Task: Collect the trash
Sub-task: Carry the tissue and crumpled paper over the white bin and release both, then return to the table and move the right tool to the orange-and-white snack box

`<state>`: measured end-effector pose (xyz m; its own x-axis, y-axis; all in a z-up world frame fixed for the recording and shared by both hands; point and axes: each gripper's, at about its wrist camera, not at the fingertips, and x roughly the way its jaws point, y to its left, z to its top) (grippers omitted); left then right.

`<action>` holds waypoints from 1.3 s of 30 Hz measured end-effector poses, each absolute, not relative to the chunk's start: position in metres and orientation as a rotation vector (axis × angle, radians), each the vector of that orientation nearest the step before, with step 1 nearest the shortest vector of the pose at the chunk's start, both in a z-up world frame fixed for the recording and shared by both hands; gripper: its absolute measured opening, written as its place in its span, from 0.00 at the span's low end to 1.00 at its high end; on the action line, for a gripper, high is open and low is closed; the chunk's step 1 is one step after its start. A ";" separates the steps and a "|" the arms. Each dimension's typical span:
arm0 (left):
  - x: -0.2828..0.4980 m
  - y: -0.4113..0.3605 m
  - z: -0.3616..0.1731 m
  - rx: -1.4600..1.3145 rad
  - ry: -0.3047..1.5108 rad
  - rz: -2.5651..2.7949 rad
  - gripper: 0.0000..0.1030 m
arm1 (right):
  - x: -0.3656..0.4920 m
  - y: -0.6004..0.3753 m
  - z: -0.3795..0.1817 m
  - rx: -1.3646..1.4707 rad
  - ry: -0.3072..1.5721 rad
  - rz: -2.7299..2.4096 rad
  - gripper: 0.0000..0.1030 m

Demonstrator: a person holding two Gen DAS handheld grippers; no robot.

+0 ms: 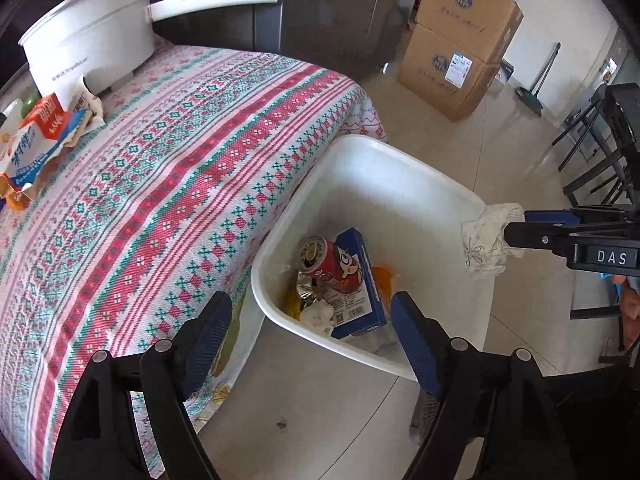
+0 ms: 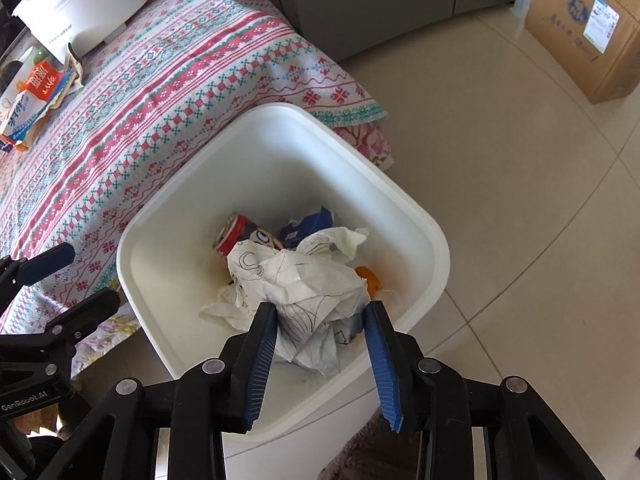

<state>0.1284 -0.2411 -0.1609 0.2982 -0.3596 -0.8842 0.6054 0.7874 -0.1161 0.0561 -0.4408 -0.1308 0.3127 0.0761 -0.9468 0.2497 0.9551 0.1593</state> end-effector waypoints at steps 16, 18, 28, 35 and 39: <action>0.124 -0.191 -0.140 0.272 1.063 -0.584 0.84 | 0.071 -0.416 -0.121 0.335 1.243 -0.135 0.72; 0.124 -0.182 -0.138 0.267 1.063 -0.571 0.84 | 0.074 -0.407 -0.119 0.329 1.240 -0.121 0.73; 0.129 -0.127 -0.127 0.239 1.057 -0.483 0.84 | 0.092 -0.364 -0.110 0.300 1.226 -0.056 0.74; 0.136 -0.078 -0.115 0.192 1.046 -0.402 0.87 | 0.105 -0.335 -0.103 0.296 1.205 -0.031 0.75; 0.143 -0.044 -0.107 0.175 1.034 -0.332 0.90 | 0.111 -0.321 -0.101 0.300 1.194 -0.025 0.76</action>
